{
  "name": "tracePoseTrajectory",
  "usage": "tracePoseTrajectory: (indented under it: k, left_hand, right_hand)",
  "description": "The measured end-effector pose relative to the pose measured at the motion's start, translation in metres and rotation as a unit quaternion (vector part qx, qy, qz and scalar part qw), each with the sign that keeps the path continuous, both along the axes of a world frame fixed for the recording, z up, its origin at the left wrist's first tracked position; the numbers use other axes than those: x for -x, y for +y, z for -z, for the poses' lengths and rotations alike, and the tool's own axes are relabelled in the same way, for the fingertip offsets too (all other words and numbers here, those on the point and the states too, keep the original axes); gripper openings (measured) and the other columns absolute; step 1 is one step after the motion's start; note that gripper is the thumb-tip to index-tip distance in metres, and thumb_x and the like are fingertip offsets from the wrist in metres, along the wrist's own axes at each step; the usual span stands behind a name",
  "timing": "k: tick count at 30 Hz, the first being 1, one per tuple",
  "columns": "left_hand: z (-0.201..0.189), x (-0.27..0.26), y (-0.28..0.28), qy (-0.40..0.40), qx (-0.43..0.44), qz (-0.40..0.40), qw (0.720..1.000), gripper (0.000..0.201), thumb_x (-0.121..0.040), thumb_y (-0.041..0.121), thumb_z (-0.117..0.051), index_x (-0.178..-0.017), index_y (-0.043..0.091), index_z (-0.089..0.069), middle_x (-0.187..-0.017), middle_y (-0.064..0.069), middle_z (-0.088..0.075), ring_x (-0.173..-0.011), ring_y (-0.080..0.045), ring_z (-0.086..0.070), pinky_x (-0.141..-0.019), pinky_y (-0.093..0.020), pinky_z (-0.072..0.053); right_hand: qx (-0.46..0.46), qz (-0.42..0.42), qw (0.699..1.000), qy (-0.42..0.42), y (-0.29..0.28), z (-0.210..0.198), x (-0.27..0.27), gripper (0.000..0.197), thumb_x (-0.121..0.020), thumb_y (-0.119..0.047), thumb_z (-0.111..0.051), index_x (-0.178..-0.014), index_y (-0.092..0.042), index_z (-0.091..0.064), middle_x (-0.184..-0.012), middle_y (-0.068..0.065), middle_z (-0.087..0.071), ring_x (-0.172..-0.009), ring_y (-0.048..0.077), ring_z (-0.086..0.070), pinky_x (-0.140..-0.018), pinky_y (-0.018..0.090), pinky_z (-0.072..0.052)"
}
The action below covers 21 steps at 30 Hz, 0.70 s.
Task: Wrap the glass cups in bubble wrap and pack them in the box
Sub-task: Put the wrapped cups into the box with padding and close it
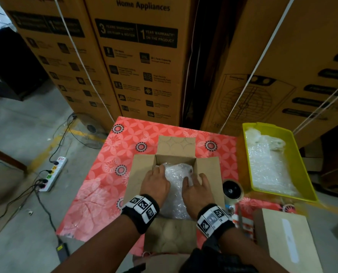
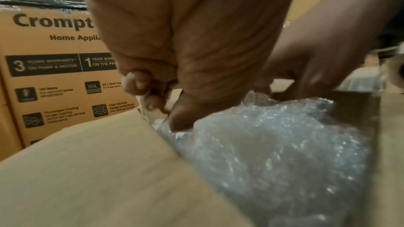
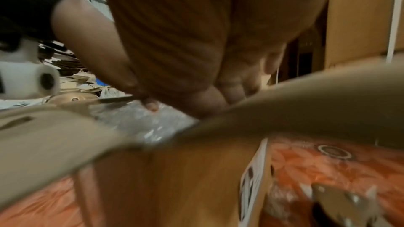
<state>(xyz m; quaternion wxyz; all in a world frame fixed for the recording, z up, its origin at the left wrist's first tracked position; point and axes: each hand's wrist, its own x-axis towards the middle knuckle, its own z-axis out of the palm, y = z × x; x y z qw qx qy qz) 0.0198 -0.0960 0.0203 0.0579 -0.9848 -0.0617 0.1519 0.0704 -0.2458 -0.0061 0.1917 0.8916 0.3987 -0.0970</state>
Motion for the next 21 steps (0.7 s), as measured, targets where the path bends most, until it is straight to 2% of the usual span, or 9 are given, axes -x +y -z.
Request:
tracePoseTrajectory:
  k: [3, 6, 8, 10, 12, 13, 17, 19, 21]
  left_hand:
    - [0.003, -0.002, 0.002, -0.022, -0.023, 0.007, 0.999, 0.048, -0.099, 0.014, -0.028, -0.117, 0.009, -0.072, -0.142, -0.013, -0.046, -0.135, -0.034, -0.036, -0.107, -0.047, -0.029]
    - [0.002, 0.000, 0.007, -0.018, -0.030, -0.004, 0.999, 0.060, -0.094, 0.014, -0.016, -0.122, 0.008, -0.069, -0.139, -0.011, -0.046, -0.132, -0.032, -0.037, -0.107, -0.047, -0.028]
    - [-0.005, 0.002, 0.009, -0.008, -0.041, -0.010, 0.999, 0.047, -0.097, 0.011, -0.027, -0.119, 0.008, -0.069, -0.138, -0.013, -0.045, -0.130, -0.033, -0.038, -0.105, -0.048, -0.031]
    - [-0.017, -0.001, 0.009, -0.004, -0.043, -0.019, 0.999, 0.033, -0.096, 0.013, -0.044, -0.119, 0.009, -0.067, -0.138, -0.014, -0.044, -0.129, -0.035, -0.038, -0.103, -0.048, -0.033]
    - [-0.023, -0.007, 0.004, -0.013, -0.029, -0.029, 0.999, 0.042, -0.092, 0.022, -0.052, -0.132, 0.010, -0.059, -0.140, -0.014, -0.042, -0.130, -0.034, -0.038, -0.102, -0.047, -0.035]
    - [-0.025, -0.011, -0.001, -0.019, -0.016, -0.027, 0.999, 0.053, -0.090, 0.027, -0.055, -0.140, 0.011, -0.053, -0.142, -0.013, -0.041, -0.132, -0.034, -0.038, -0.103, -0.046, -0.035]
    - [-0.027, -0.030, -0.027, -0.071, 0.039, -0.002, 0.997, 0.065, -0.092, 0.038, -0.058, -0.151, 0.014, -0.046, -0.143, -0.011, -0.039, -0.129, -0.033, -0.041, -0.103, -0.045, -0.039]
    - [-0.027, -0.038, -0.043, -0.096, 0.062, 0.019, 0.993, 0.064, -0.093, 0.041, -0.060, -0.149, 0.014, -0.047, -0.141, -0.011, -0.039, -0.126, -0.033, -0.042, -0.097, -0.044, -0.039]
    - [-0.030, -0.045, -0.057, -0.109, 0.082, 0.042, 0.990, 0.064, -0.092, 0.042, -0.059, -0.148, 0.014, -0.047, -0.139, -0.010, -0.039, -0.124, -0.032, -0.041, -0.093, -0.044, -0.037]
  right_hand:
    - [0.066, -0.006, 0.997, 0.031, 0.004, 0.003, 0.005, 0.085, -0.102, -0.018, -0.048, -0.159, 0.014, 0.005, -0.168, 0.034, -0.014, -0.160, 0.041, -0.008, -0.127, 0.060, 0.007]
    - [0.019, 0.006, 0.998, 0.052, 0.004, -0.002, -0.001, 0.092, -0.098, -0.022, -0.055, -0.162, 0.008, 0.005, -0.166, 0.030, -0.026, -0.160, 0.036, -0.016, -0.128, 0.057, 0.003]
    - [-0.057, 0.021, 0.997, 0.056, -0.004, -0.011, -0.008, 0.089, -0.090, -0.015, -0.055, -0.164, 0.001, -0.008, -0.152, 0.022, -0.051, -0.151, 0.030, -0.038, -0.127, 0.055, -0.008]
    - [-0.169, 0.028, 0.984, 0.050, -0.018, -0.022, -0.015, 0.082, -0.079, -0.011, -0.056, -0.156, -0.012, -0.029, -0.123, 0.006, -0.070, -0.122, 0.024, -0.062, -0.119, 0.047, -0.022]
    - [-0.272, 0.052, 0.960, 0.041, -0.033, -0.033, -0.024, 0.070, -0.075, -0.012, -0.055, -0.143, -0.022, -0.045, -0.095, -0.003, -0.072, -0.096, 0.022, -0.069, -0.104, 0.043, -0.030]
    - [-0.319, 0.078, 0.944, 0.033, -0.042, -0.035, -0.030, 0.064, -0.075, -0.014, -0.054, -0.139, -0.023, -0.051, -0.088, -0.004, -0.072, -0.090, 0.023, -0.069, -0.098, 0.043, -0.032]
    - [-0.426, 0.221, 0.875, -0.068, -0.089, -0.043, -0.064, 0.050, -0.076, -0.025, -0.052, -0.124, -0.020, -0.067, -0.082, 0.001, -0.076, -0.084, 0.028, -0.073, -0.095, 0.043, -0.040]
    - [-0.407, 0.296, 0.858, -0.098, -0.124, -0.043, -0.085, 0.049, -0.074, -0.025, -0.052, -0.118, -0.018, -0.070, -0.075, 0.007, -0.076, -0.075, 0.032, -0.073, -0.088, 0.044, -0.049]
    - [-0.324, 0.369, 0.867, -0.080, -0.164, -0.040, -0.111, 0.045, -0.080, -0.023, -0.059, -0.124, -0.019, -0.067, -0.084, 0.010, -0.077, -0.083, 0.035, -0.073, -0.084, 0.042, -0.053]
